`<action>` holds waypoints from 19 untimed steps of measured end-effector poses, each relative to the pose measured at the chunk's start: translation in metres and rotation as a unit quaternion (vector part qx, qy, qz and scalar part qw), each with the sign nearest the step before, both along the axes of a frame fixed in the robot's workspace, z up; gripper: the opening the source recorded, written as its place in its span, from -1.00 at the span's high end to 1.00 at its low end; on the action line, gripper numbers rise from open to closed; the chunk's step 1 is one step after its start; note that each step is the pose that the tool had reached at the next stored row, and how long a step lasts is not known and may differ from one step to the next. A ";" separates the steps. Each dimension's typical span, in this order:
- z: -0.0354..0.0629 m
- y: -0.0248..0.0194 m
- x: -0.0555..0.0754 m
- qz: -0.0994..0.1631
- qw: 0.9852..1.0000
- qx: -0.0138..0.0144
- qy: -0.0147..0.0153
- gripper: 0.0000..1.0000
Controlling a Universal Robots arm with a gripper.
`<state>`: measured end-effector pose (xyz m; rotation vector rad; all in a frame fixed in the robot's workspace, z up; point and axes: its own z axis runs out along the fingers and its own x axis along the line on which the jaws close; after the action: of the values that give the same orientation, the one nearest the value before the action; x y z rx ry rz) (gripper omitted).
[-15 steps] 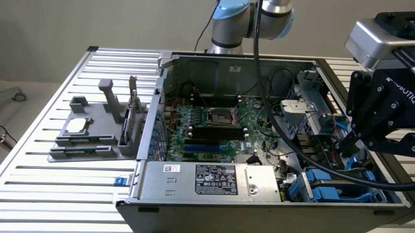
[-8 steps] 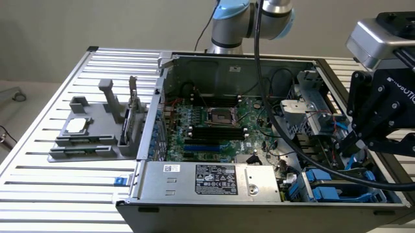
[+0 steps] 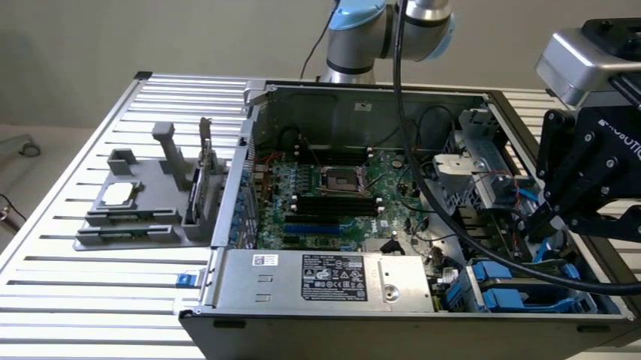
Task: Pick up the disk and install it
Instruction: 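Insert the first disk wire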
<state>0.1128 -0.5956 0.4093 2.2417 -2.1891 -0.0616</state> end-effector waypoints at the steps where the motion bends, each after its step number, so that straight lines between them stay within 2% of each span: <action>1: -0.0001 0.0000 0.000 0.000 1.000 0.000 0.000 0.79; 6: -0.0007 0.0000 0.000 -0.037 0.999 0.001 0.000 0.79; 10: -0.0009 0.0000 0.000 -0.070 0.998 0.001 0.000 0.79; 14: -0.0011 0.0000 0.000 -0.104 0.995 0.001 0.000 0.79; 19: -0.0018 0.0000 0.000 -0.142 0.990 0.002 0.000 0.79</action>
<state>0.1129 -0.5956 0.4075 1.9127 -2.4919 -0.0664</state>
